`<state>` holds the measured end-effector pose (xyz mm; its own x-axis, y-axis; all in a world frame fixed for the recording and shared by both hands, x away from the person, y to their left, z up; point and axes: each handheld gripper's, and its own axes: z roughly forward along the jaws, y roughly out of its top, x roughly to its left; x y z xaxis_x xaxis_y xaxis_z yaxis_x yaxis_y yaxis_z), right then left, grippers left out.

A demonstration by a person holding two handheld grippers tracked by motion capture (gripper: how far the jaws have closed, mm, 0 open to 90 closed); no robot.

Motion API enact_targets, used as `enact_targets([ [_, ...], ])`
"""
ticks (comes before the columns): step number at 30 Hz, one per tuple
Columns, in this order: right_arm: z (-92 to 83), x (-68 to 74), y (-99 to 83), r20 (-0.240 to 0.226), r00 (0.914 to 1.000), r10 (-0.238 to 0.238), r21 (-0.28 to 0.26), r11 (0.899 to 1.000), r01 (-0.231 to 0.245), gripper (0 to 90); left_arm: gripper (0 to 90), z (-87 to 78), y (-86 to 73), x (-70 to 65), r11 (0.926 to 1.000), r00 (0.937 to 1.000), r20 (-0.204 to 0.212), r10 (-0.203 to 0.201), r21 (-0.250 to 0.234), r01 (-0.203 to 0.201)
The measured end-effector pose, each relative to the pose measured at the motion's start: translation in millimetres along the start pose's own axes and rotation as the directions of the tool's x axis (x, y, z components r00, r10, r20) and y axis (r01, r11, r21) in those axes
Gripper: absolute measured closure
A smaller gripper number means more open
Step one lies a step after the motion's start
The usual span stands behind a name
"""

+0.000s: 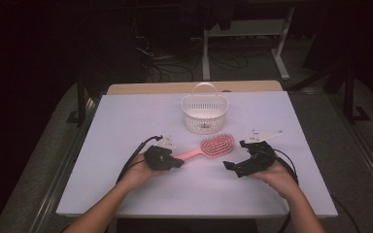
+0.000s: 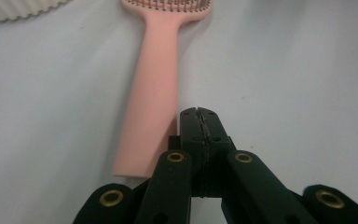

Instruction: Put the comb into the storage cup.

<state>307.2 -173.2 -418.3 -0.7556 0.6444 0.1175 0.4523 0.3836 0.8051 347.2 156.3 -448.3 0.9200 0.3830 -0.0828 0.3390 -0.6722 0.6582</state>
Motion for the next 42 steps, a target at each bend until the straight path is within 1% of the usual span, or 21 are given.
enact_targets([
  [3, 0.0, 0.1, 0.0, -0.002, 1.0, 0.0, 0.001, 1.0, 0.0, 0.0, 90.0, -1.9, -2.3, 5.2, 0.9999, 0.9998, -0.015, -0.012, -0.002, 0.011],
  [6, 0.1, 0.2, 0.1, -0.002, 1.0, 0.0, 0.001, 1.0, 0.0, 0.0, 90.0, -3.0, -4.7, 10.3, 0.9997, 0.9993, -0.031, -0.022, 0.008, 0.022],
  [8, 0.3, 0.0, 0.0, -0.002, 1.0, 0.0, 0.002, 1.0, 0.0, 0.0, 90.0, -3.3, -5.6, 12.0, 0.9995, 0.9992, -0.024, -0.031, 0.001, 0.031],
  [12, 0.3, 0.1, 0.0, -0.002, 1.0, 0.0, 0.001, 1.0, 0.0, 0.0, 90.0, -5.6, -4.7, 11.0, 0.9996, 0.9995, -0.012, -0.028, -0.01, 0.028],
  [14, 0.4, 0.0, -0.1, -0.003, 1.0, 0.0, 0.002, 1.0, 0.0, 0.0, 90.0, -8.0, -4.1, 9.7, 0.999, 0.9994, -0.001, -0.035, -0.028, 0.035],
  [17, 0.5, 0.0, -0.1, -0.004, 1.0, -0.001, 0.003, 1.0, 0.001, 0.0, 87.5, -13.1, -3.7, 9.2, 0.9976, 0.999, 0.016, -0.043, -0.054, 0.043],
  [19, 0.4, 0.1, -0.1, -0.004, 1.0, -0.002, 0.002, 1.0, 0.002, 0.0, 84.4, -17.3, -3.9, 9.8, 0.9958, 0.998, 0.034, -0.054, -0.072, 0.056],
  [21, 0.4, 0.2, -0.1, -0.004, 1.0, -0.001, 0.002, 1.0, 0.001, 0.0, 81.4, -21.7, -4.3, 10.2, 0.9945, 0.9976, 0.039, -0.056, -0.086, 0.059],
  [24, 0.7, 0.4, -0.1, -0.004, 1.0, -0.004, 0.003, 1.0, 0.004, 0.0, 75.2, -28.4, -5.4, 11.1, 0.991, 0.9962, 0.056, -0.067, -0.112, 0.073],
  [26, 0.7, 0.5, 0.0, -0.004, 1.0, -0.004, 0.003, 1.0, 0.004, 0.0, 69.2, -32.3, -6.1, 11.8, 0.9885, 0.995, 0.066, -0.074, -0.127, 0.082],
  [28, 0.8, 0.6, 0.1, -0.004, 1.0, -0.005, 0.003, 1.0, 0.005, 0.0, 66.2, -36.4, -6.9, 12.1, 0.9877, 0.9954, 0.066, -0.069, -0.135, 0.077],
  [32, 0.9, 0.5, 0.1, -0.005, 1.0, -0.006, 0.003, 1.0, 0.006, 0.0, 59.4, -44.7, -8.7, 11.6, 0.9831, 0.9945, 0.073, -0.076, -0.161, 0.087],
  [35, 0.6, 0.6, 0.3, -0.004, 1.0, -0.006, 0.002, 1.0, 0.006, 0.0, 55.0, -50.5, -10.5, 11.1, 0.9812, 0.9946, 0.073, -0.074, -0.173, 0.086],
  [42, 0.6, 1.1, 0.4, -0.007, 1.0, -0.006, 0.002, 1.0, 0.006, 0.0, 40.3, -62.8, -18.9, 10.8, 0.9738, 0.995, 0.054, -0.083, -0.208, 0.093],
])
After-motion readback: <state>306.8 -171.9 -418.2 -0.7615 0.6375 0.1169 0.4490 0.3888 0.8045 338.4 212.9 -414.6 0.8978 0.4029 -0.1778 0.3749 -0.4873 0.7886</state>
